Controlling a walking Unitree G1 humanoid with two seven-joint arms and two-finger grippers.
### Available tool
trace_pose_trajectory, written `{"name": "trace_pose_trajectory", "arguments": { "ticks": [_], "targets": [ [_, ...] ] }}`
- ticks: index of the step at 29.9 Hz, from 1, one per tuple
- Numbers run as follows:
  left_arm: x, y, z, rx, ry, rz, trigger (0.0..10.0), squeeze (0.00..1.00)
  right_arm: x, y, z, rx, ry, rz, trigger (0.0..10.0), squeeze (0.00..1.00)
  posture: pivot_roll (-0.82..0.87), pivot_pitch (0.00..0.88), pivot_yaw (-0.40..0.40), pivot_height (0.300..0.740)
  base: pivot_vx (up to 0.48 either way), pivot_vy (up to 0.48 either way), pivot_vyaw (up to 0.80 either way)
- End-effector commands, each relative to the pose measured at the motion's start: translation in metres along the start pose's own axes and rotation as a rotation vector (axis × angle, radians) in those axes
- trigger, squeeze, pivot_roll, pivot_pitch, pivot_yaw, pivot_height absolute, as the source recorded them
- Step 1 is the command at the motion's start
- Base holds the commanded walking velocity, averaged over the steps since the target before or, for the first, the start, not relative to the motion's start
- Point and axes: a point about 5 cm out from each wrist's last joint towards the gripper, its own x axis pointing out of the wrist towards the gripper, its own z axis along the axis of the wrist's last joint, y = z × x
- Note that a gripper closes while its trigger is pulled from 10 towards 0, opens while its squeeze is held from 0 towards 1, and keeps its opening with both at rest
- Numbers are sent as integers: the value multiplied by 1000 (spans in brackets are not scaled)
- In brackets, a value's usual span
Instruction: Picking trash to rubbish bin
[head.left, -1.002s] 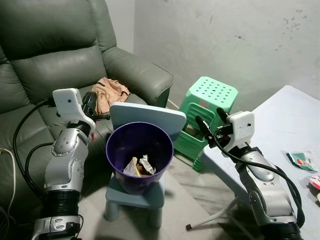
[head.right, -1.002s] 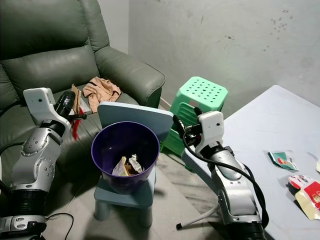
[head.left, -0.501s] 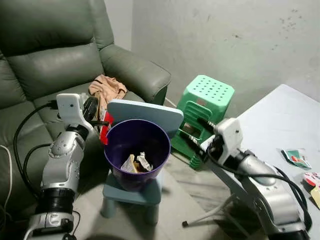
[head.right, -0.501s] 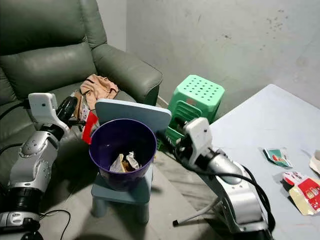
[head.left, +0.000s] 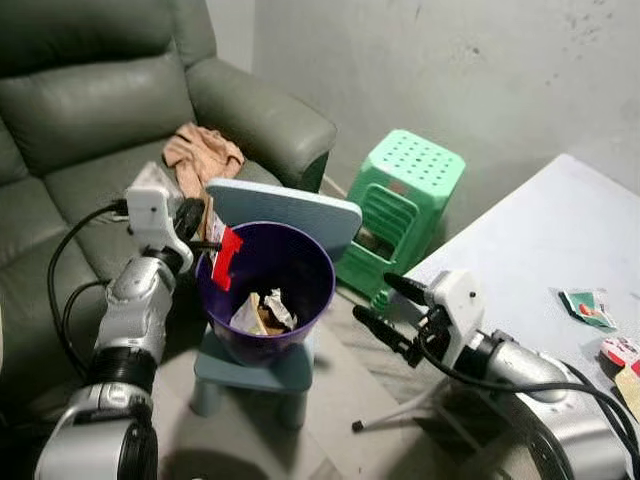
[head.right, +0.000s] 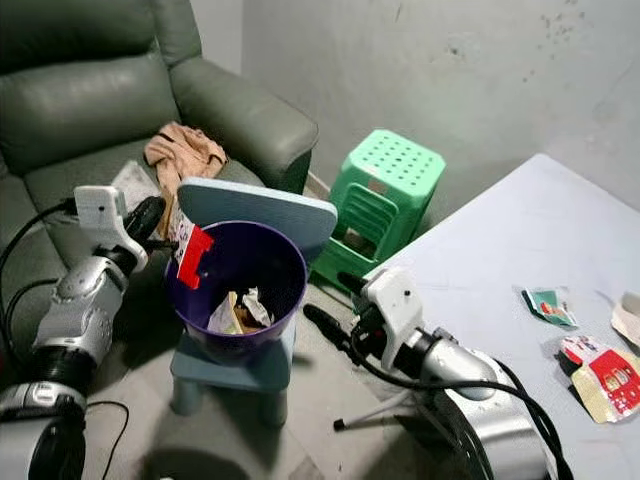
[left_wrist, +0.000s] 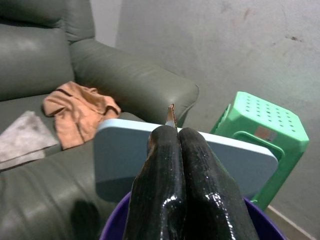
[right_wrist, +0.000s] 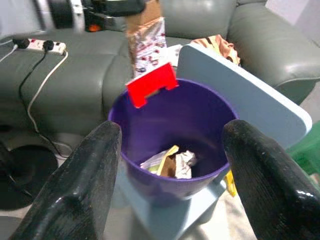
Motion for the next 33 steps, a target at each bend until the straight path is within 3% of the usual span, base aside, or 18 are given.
{"name": "trace_pose_trajectory", "arguments": {
  "ticks": [1, 11, 21, 22, 23, 24, 25, 26, 33],
  "targets": [
    [3, -6, -4, 20, 20, -34, 10000, 0, -7, 0, 4, -9, 11, -4, 10000, 0, -165, 255, -196, 740, 0, 0, 0],
    [16, -19, -2, 12, 40, -74, 10000, 0, -25, 8, 13, 19, 40, -30, 10000, 0, -246, 307, -210, 740, 0, 0, 0],
    [21, -29, -4, -55, 49, -112, 10000, 0, -34, 15, 20, 33, 55, -47, 10000, 0, -286, 321, -213, 740, 0, 0, 0],
    [21, -29, -3, -62, 46, -118, 10000, 161, -34, 16, 20, 35, 56, -48, 10000, 0, -287, 319, -213, 740, 0, 0, 0],
    [21, -29, -3, -67, 43, -122, 10000, 486, -34, 16, 21, 37, 59, -50, 10000, 0, -288, 319, -212, 740, 0, 0, 0],
    [22, -29, -2, -67, 43, -121, 10000, 608, -35, 17, 21, 38, 60, -51, 10000, 0, -288, 320, -212, 740, 0, 0, 0],
    [22, -29, -2, -66, 44, -121, 10000, 608, -35, 17, 21, 38, 60, -51, 10000, 0, -288, 320, -212, 740, 0, 0, 0],
    [22, -29, -2, -77, 41, -130, 10000, 1000, -35, 17, 21, 39, 61, -54, 10000, 0, -287, 317, -211, 740, 0, 0, 0],
    [24, -29, 4, -89, 12, -153, 10000, 1000, -35, 15, 21, 43, 67, -65, 10000, 0, -279, 310, -207, 740, 0, 0, 0]
  ]
}}
